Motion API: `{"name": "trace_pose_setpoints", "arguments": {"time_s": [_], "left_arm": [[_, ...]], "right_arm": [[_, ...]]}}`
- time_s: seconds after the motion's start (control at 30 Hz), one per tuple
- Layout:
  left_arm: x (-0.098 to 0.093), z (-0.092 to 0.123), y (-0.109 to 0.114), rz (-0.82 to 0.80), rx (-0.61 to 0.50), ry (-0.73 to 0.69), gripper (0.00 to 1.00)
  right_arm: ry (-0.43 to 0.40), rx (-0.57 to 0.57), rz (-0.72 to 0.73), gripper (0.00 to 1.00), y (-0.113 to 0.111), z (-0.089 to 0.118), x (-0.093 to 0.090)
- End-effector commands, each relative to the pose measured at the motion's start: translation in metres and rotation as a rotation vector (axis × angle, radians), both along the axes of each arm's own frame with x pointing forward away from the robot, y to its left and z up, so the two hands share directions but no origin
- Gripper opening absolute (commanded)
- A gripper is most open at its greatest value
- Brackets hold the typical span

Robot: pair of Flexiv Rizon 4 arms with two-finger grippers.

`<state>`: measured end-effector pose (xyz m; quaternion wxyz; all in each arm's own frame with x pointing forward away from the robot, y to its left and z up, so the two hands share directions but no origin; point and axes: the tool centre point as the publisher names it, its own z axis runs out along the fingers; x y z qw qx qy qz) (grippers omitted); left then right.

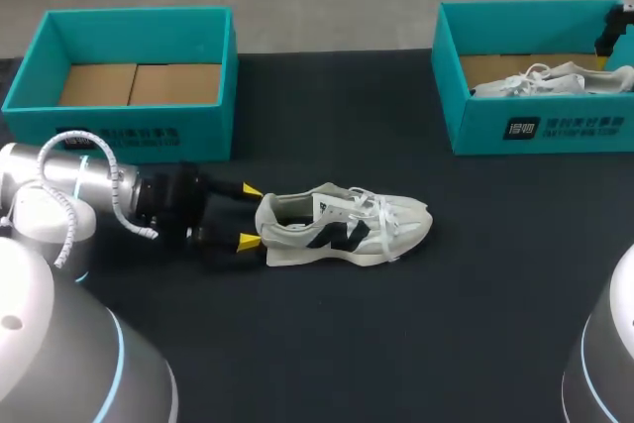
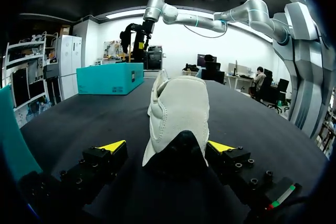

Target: Take the shoe out of the shoebox, open the shoe tongue, remove and reinsert the insole, then place the shoe into the shoebox

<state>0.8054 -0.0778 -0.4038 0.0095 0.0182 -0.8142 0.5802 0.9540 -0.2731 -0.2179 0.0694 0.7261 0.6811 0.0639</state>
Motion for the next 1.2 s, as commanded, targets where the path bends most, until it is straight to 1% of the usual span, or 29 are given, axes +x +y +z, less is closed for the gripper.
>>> {"name": "trace_pose_setpoints", "arguments": {"time_s": [0.03,0.57,0.9,1.2], "left_arm": [[0.000,-0.005,-0.007,-0.009,0.011,0.006,1.00],[-0.011,-0.008,-0.024,-0.043,0.019,0.020,1.00],[-0.008,-0.017,-0.035,-0.049,0.024,0.025,1.00],[-0.007,-0.018,-0.040,-0.047,0.020,0.033,1.00]], "right_arm": [[-0.002,-0.001,-0.001,1.00,0.000,0.000,-0.001],[-0.002,-0.001,-0.001,1.00,0.000,0.000,-0.001],[-0.002,-0.001,-0.001,1.00,0.000,0.000,-0.001],[-0.002,-0.001,-0.001,1.00,0.000,0.000,-0.001]]}}
